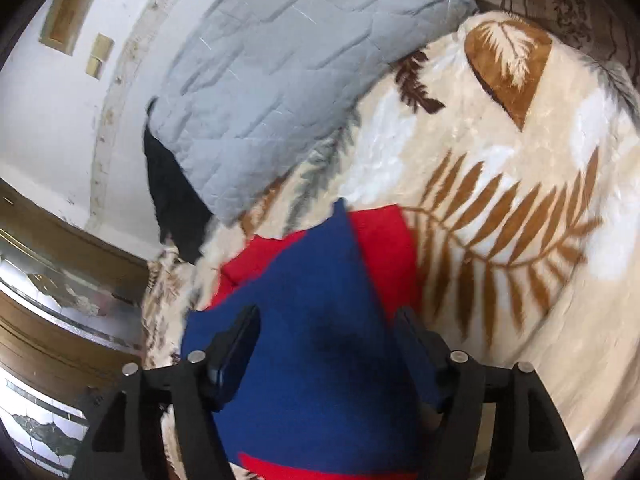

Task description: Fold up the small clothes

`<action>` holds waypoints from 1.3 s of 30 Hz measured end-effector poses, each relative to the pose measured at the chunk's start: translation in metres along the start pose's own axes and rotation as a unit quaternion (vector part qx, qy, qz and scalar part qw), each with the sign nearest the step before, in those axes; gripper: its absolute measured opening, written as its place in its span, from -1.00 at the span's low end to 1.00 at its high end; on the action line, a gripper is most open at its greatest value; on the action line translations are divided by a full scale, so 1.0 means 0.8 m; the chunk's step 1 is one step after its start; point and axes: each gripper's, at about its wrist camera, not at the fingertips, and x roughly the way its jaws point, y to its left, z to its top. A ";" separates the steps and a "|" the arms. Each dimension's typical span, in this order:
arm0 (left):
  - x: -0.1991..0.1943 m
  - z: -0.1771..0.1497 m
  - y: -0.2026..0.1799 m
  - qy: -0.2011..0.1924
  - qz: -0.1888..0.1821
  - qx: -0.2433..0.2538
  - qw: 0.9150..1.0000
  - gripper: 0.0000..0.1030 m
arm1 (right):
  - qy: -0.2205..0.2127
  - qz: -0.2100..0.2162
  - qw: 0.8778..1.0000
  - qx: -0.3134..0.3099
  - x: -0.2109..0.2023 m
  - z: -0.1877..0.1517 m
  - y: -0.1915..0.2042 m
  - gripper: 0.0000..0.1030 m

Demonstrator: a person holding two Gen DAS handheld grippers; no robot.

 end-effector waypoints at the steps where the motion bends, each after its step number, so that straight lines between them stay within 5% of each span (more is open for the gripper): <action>1: 0.009 0.001 -0.006 0.002 -0.002 0.001 1.000 0.18 | 0.012 -0.001 1.000 -0.002 0.014 0.007 -0.006 0.43; 9: 0.044 -0.005 -0.013 0.027 0.020 0.022 0.999 0.19 | 0.043 -0.044 0.997 -0.054 0.079 0.037 0.007 0.48; 10: 0.045 -0.005 -0.014 0.027 0.020 0.025 0.999 0.19 | 0.047 -0.052 0.995 -0.071 0.084 0.037 0.017 0.39; 11: 0.045 -0.006 -0.013 0.027 0.019 0.027 0.999 0.19 | 0.051 -0.053 0.994 -0.080 0.083 0.036 0.025 0.07; 12: 0.046 -0.005 -0.012 0.027 0.014 0.028 0.999 0.19 | 0.042 -0.075 0.993 -0.085 0.076 0.035 0.035 -0.65; 14: 0.046 -0.008 -0.009 0.026 0.010 0.029 0.999 0.19 | 0.025 -0.091 0.991 -0.095 0.066 0.032 0.043 -0.66; 16: 0.047 -0.007 -0.008 0.029 0.008 0.031 0.999 0.19 | 0.046 -0.129 0.987 -0.079 0.085 0.030 0.020 -0.66; 20: 0.010 0.001 0.013 0.011 -0.016 0.000 1.000 0.19 | 0.032 -0.104 0.992 -0.058 0.074 0.033 0.014 -0.48; 24: -0.041 0.003 0.070 -0.030 -0.017 -0.033 0.999 0.19 | 0.002 -0.128 0.989 -0.067 0.036 0.022 0.033 0.29; 29: -0.043 -0.019 0.142 0.003 -0.040 -0.102 0.994 0.19 | -0.037 -0.032 0.995 -0.087 -0.011 -0.023 0.091 0.29; 32: 0.009 -0.052 0.157 0.109 -0.046 -0.116 0.986 -0.84 | -0.011 0.029 0.994 -0.104 0.002 -0.062 0.112 0.33; 36: -0.010 -0.043 0.159 0.084 -0.060 -0.119 0.988 -0.84 | 0.049 -0.032 0.995 -0.076 0.059 -0.084 0.080 0.33; 39: -0.029 -0.013 0.152 0.049 -0.076 -0.096 0.991 -0.73 | 0.034 -0.012 0.996 -0.076 0.054 -0.086 0.075 0.33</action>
